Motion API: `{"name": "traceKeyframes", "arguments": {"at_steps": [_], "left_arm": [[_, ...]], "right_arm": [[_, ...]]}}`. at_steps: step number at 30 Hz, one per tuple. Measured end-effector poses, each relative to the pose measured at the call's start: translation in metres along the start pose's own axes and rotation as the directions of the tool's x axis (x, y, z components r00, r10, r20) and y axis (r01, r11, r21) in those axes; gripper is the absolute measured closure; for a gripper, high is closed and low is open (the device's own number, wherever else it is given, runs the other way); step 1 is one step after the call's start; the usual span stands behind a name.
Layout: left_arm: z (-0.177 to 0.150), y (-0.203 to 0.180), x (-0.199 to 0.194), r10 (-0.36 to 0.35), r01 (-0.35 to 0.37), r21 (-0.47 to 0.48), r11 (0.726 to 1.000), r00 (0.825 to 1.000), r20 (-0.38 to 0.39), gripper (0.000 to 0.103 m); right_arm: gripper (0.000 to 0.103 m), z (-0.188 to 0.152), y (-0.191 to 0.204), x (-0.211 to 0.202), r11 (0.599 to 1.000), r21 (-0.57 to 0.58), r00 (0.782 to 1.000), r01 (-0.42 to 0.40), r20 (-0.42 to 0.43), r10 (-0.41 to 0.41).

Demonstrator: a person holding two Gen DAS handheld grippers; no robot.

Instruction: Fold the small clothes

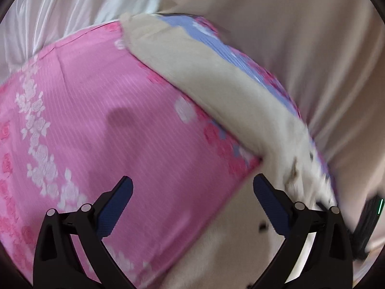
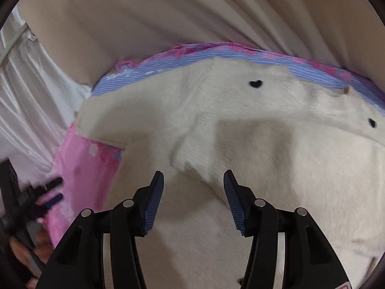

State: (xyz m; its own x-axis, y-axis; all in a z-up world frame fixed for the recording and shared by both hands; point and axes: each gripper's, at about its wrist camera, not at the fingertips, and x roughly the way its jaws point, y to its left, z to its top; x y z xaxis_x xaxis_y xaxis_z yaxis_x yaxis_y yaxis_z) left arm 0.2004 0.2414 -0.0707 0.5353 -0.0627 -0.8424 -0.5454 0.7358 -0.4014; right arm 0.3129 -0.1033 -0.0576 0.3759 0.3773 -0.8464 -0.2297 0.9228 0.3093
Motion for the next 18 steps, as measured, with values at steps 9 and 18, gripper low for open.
{"name": "traceKeyframes", "arguments": {"at_steps": [9, 18], "left_arm": [[0.149, 0.088, 0.079, 0.066, -0.039, -0.298, 0.954, 0.994, 0.082, 0.008], [0.211, 0.083, 0.117, 0.009, 0.020, -0.210, 0.978, 0.990, 0.137, 0.093]], "right_arm": [[0.050, -0.074, -0.026, -0.040, 0.987, 0.096, 0.992, 0.127, -0.014, -0.126], [0.046, -0.138, -0.060, -0.080, 0.932, 0.281, 0.974, 0.227, -0.073, -0.215]]}}
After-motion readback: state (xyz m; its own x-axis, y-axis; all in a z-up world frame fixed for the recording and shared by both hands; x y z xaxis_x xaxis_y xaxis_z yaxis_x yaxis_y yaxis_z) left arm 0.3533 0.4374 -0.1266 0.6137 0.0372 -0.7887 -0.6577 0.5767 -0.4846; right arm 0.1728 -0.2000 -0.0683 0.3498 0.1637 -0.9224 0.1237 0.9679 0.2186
